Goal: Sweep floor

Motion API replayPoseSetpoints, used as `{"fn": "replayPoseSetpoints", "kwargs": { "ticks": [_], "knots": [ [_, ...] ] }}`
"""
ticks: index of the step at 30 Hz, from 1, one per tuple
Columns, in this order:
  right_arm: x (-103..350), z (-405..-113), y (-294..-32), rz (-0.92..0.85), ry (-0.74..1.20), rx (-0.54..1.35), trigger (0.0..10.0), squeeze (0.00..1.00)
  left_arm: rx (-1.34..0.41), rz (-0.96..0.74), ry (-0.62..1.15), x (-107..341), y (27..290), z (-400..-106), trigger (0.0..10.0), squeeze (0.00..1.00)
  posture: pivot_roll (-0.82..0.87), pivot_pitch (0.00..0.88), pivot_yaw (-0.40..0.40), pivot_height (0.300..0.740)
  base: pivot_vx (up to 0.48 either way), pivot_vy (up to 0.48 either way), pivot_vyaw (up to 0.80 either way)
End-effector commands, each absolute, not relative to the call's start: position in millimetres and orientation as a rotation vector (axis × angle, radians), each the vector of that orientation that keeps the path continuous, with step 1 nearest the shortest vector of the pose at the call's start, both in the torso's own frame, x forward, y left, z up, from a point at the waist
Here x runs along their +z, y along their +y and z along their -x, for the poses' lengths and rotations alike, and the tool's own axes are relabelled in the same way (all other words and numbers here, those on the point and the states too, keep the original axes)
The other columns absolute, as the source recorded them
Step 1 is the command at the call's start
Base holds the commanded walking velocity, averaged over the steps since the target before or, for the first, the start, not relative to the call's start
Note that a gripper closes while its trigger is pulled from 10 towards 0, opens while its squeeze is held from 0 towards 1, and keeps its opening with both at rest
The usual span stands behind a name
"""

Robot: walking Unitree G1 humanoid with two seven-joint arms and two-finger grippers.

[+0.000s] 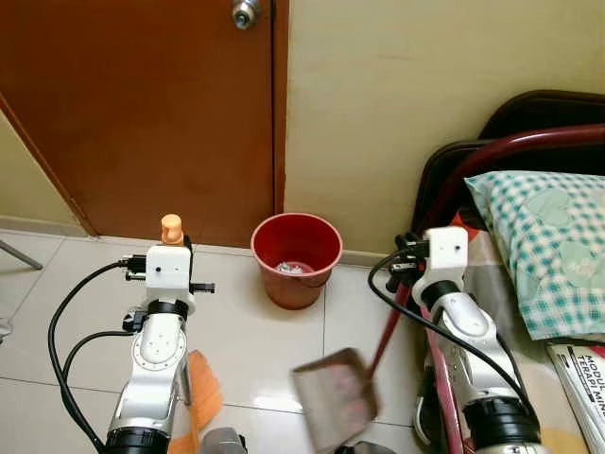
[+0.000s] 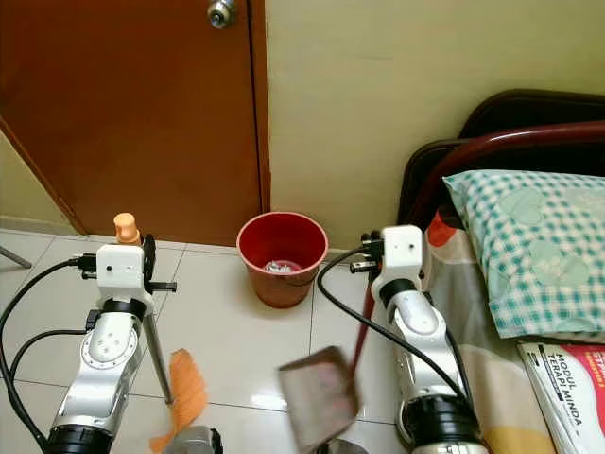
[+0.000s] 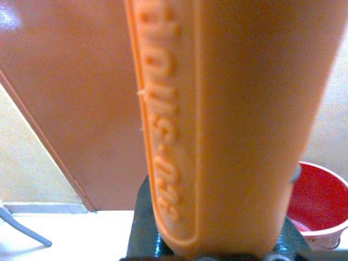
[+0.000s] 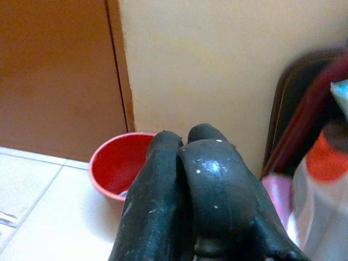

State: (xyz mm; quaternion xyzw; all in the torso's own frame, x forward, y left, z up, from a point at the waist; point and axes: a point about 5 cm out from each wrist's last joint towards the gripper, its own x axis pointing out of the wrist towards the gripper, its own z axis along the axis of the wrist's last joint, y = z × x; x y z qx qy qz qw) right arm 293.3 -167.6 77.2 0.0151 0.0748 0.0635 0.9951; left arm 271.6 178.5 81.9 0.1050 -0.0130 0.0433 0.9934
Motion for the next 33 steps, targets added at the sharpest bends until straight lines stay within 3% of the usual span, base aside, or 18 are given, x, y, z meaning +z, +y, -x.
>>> {"fn": "replayPoseSetpoints", "kwargs": {
  "ticks": [1, 5, 18, 33],
  "knots": [
    [76.5, -292.6, -165.2, -0.059, 0.155, 0.119, 10.0, 0.0, 0.059, -0.192, -0.02, 83.8, 177.1, -272.4, 10.0, 0.0, 0.14, 0.035, -0.052, 0.74, 0.0, 0.0, 0.0],
    [71.4, -295.8, -161.5, -0.024, 0.172, 0.024, 10.0, 0.0, 0.033, -0.14, -0.019, 80.7, 168.9, -271.7, 10.0, 0.0, 0.16, 0.034, -0.046, 0.74, 0.0, 0.0, 0.0],
    [77.9, -298.0, -139.8, -0.006, 0.141, 0.077, 10.0, 0.0, 0.07, -0.152, -0.014, 85.0, 172.1, -273.7, 10.0, 0.0, 0.19, 0.026, -0.054, 0.74, 0.0, 0.0, 0.0],
    [75.3, -297.6, -145.1, -0.092, 0.173, 0.044, 10.0, 0.0, 0.042, -0.141, -0.021, 89.5, 163.1, -277.9, 10.0, 0.0, 0.16, 0.037, -0.054, 0.74, 0.0, 0.28, 0.0]
  ]
}}
